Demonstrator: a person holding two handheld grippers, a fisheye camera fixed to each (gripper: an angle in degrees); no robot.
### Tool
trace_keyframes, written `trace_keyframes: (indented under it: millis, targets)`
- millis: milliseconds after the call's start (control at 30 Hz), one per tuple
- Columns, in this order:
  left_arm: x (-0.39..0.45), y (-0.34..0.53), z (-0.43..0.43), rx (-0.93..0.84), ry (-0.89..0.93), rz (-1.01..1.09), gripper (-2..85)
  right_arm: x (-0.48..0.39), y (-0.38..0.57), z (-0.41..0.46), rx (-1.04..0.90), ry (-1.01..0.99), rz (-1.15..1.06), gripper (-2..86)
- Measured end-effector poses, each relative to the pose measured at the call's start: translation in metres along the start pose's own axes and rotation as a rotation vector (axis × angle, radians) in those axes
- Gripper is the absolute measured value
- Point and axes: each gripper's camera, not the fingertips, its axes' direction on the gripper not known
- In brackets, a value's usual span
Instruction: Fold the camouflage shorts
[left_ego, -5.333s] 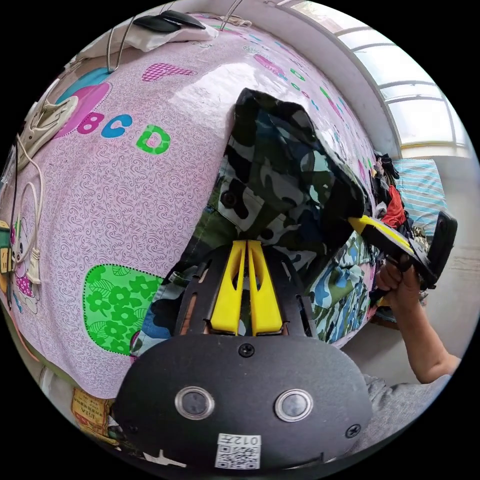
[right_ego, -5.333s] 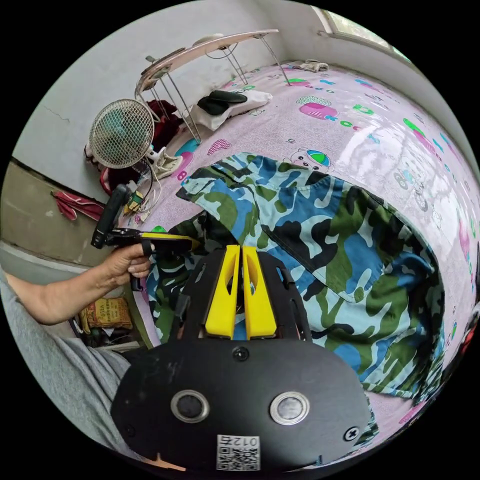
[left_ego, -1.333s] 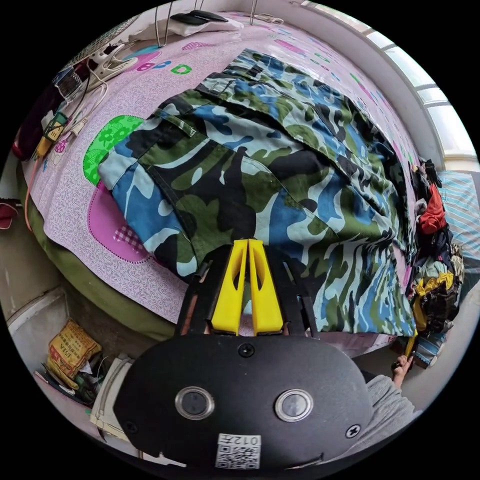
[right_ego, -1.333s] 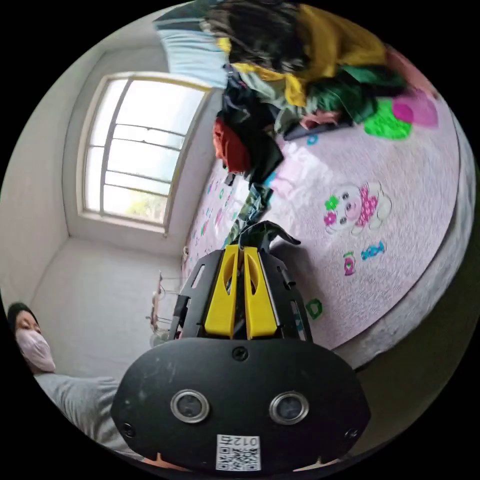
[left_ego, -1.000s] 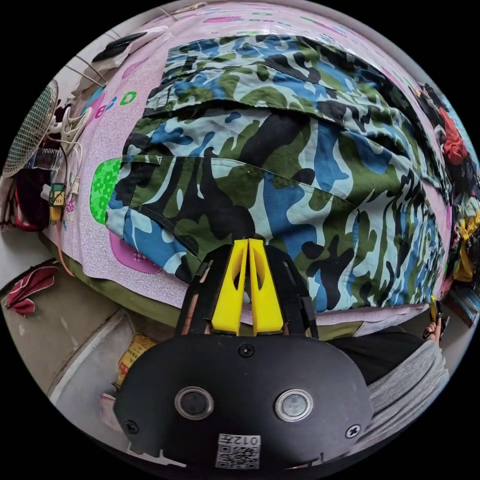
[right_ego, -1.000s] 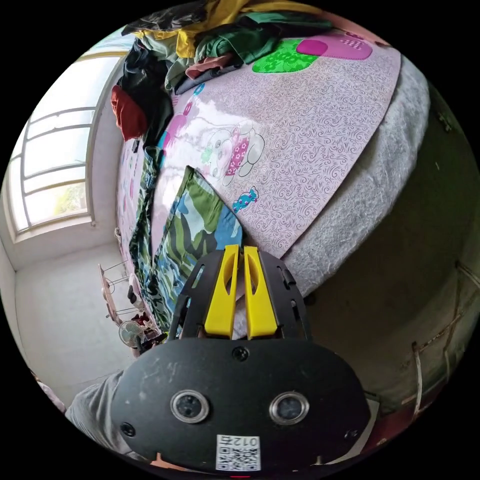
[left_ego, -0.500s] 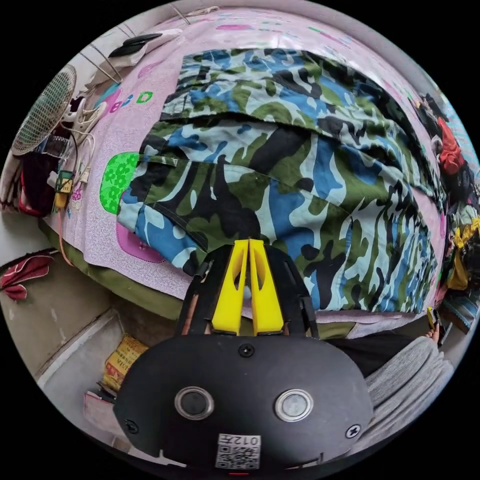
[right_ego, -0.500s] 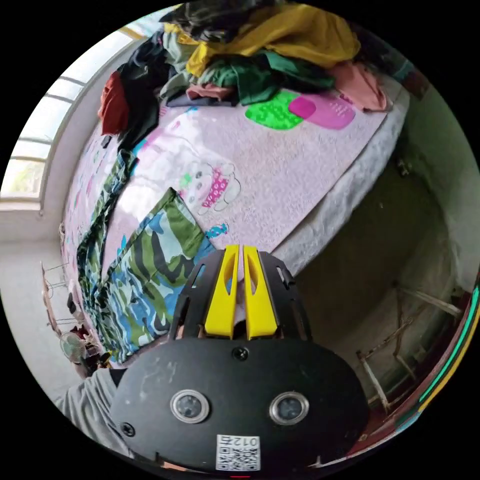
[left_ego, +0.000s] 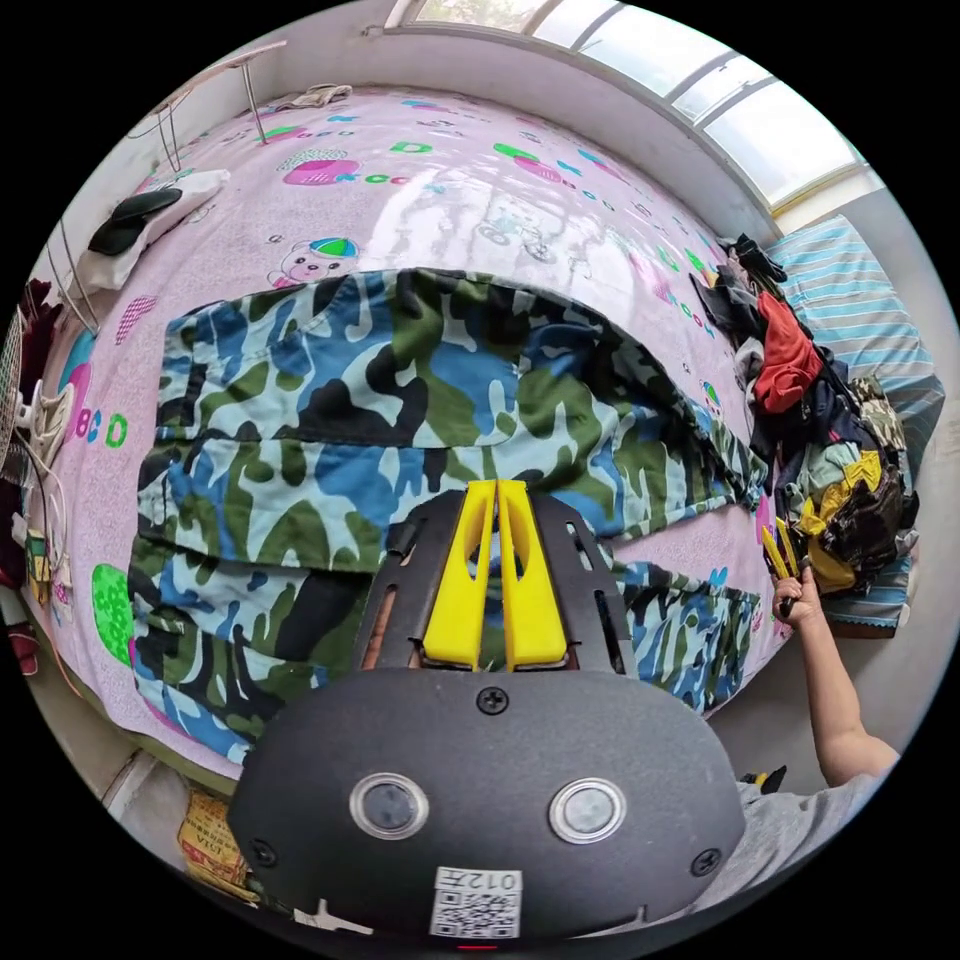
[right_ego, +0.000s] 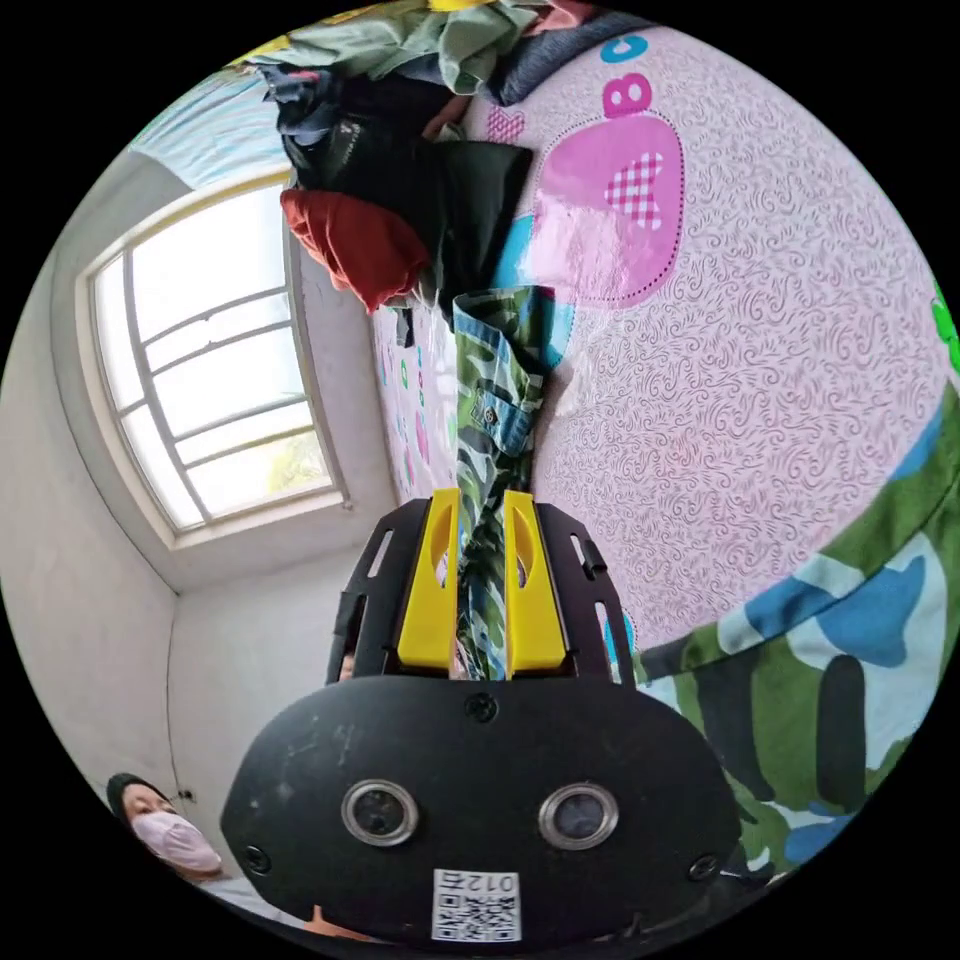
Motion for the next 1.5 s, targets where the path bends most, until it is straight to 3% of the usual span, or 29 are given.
trace_keyframes:
  millis: [167,400,600,667,800,1033,1267,1500]
  targets:
    - [0.003,-0.049,0.020,-0.005,-0.007,0.003,-0.1,0.047,-0.045,0.001,0.135,-0.003,0.105,8.1]
    - [0.006,-0.089,0.059,-0.066,-0.034,-0.005,0.0,0.084,-0.083,0.004,0.155,0.067,0.079,4.0]
    - [0.014,-0.097,0.078,-0.091,-0.037,0.026,0.0,0.020,-0.124,0.044,0.184,0.024,-0.101,1.0]
    - [0.014,-0.097,0.081,-0.098,-0.033,0.022,0.0,-0.031,-0.154,0.079,0.099,-0.025,-0.373,0.5]
    - [0.018,-0.095,0.079,-0.072,-0.010,0.033,0.0,-0.030,-0.162,0.101,0.071,0.270,-0.527,0.3]
    - [0.019,-0.085,0.062,-0.006,-0.111,0.108,0.0,0.114,-0.141,0.139,-0.096,0.802,-0.776,0.1]
    - [-0.003,-0.082,0.070,-0.062,-0.229,0.063,-0.1,0.208,-0.141,0.222,-0.244,1.130,-1.034,-0.8]
    - [0.003,-0.079,0.077,-0.046,-0.230,0.120,-0.1,0.289,-0.153,0.202,-0.287,1.329,-1.055,-0.9]
